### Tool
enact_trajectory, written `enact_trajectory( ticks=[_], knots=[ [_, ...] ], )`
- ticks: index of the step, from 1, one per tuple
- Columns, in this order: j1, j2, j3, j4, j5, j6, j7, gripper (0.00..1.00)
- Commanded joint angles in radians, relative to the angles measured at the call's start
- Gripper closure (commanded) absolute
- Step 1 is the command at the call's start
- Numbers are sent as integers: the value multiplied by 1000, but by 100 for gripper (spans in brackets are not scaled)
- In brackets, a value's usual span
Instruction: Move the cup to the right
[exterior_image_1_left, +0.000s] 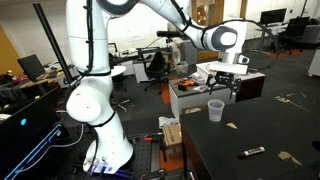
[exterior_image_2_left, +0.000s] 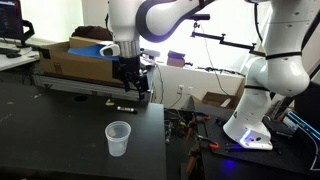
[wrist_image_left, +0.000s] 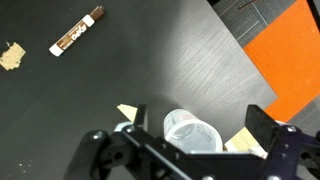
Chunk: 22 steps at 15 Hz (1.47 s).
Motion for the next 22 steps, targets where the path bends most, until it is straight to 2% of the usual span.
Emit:
enact_trajectory(
  ticks=[1,7,9,10,15,22],
  knots=[
    [-18,43,25,34,-29,-18,-105,0],
    [-3,52,51,19,-37,67,-159,0],
    [13,50,56,42,-62,65,-123,0],
    [-3,54,60,22,-32,57,-135,0],
    [-5,46,61,27,-34,65,-150,0],
    [-30,56,74,15,-19,199,-258,0]
  ],
)
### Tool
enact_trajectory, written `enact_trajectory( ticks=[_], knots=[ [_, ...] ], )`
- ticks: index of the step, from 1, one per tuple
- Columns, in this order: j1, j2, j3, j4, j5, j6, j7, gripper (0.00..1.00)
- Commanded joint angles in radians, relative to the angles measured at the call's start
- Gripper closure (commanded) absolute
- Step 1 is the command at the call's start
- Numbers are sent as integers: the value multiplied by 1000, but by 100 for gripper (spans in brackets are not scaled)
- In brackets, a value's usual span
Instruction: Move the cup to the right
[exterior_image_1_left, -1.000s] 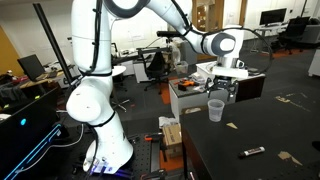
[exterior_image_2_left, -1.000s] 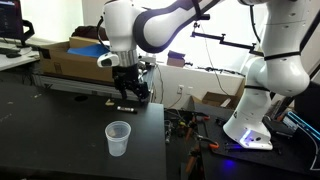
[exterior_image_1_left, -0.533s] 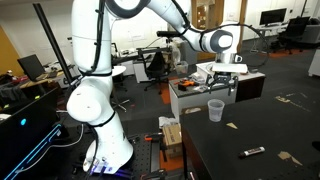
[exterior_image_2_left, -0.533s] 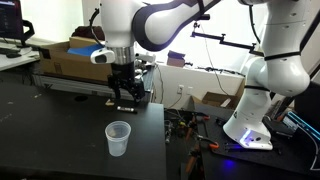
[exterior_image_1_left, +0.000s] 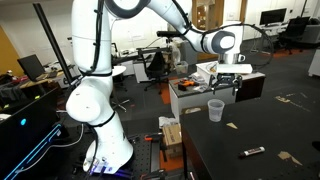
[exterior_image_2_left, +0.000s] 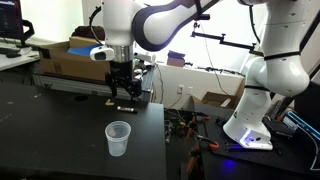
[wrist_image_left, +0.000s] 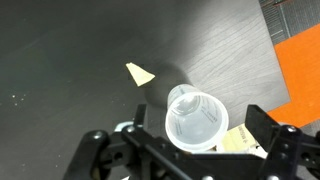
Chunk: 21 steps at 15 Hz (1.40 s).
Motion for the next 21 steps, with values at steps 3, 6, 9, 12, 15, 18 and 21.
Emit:
enact_trajectory(
  ticks=[3,6,9,12,15,18,21],
  knots=[
    [-25,39,38,0,77,117,-139,0],
    [-29,88,61,18,129,131,-196,0],
    [-23,121,64,30,123,135,-208,0],
    [5,139,36,34,46,181,-147,0],
    [15,161,18,46,-16,216,-109,0],
    [13,193,12,61,-45,215,-92,0],
    [10,224,10,76,-53,209,-82,0]
  ],
)
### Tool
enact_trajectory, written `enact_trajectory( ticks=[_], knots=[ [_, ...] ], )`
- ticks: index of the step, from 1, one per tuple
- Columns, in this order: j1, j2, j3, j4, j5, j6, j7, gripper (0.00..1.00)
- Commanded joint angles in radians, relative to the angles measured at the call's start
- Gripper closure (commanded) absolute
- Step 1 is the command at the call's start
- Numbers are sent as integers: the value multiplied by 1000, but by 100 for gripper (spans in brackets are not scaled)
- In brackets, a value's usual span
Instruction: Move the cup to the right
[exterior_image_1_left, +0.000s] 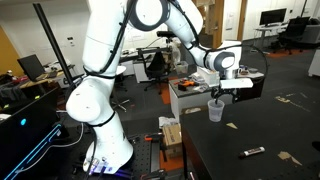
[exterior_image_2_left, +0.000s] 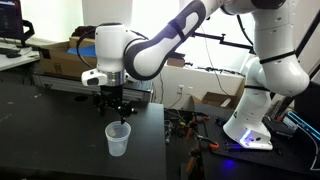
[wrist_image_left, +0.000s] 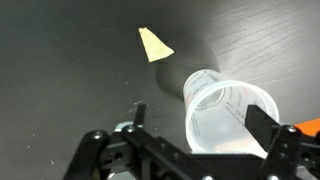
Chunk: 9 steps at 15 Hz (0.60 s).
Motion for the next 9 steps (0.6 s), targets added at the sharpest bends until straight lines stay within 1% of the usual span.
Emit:
enact_trajectory(
  ticks=[1,5,9],
  knots=[
    [9,43,-12,37,-29,8,39,0],
    [0,72,10,56,-4,-4,14,0],
    [1,90,20,74,-3,-8,12,0]
  ],
)
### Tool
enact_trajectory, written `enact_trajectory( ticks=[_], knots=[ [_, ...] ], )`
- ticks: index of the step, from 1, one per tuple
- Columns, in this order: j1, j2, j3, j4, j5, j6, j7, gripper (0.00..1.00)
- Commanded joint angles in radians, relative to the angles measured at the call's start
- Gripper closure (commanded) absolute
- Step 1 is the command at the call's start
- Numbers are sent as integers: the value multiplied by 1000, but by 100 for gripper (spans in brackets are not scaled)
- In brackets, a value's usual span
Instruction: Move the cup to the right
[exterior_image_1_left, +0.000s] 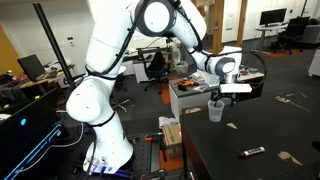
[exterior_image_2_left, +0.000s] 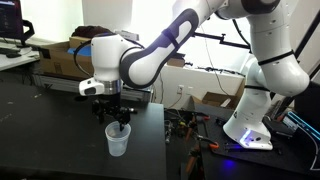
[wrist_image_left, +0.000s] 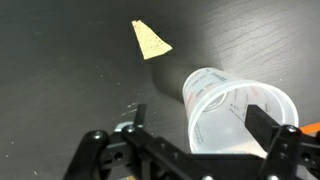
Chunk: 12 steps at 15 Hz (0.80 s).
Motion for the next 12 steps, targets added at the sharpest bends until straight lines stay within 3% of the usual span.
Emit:
enact_trajectory(
  ticks=[1,2,10,12],
  knots=[
    [0,19,11,33,-2,-9,10,23],
    [-1,22,12,36,-1,-9,9,26],
    [-1,29,12,50,-2,-9,14,88],
    [1,29,11,51,-4,-10,15,100]
  ],
)
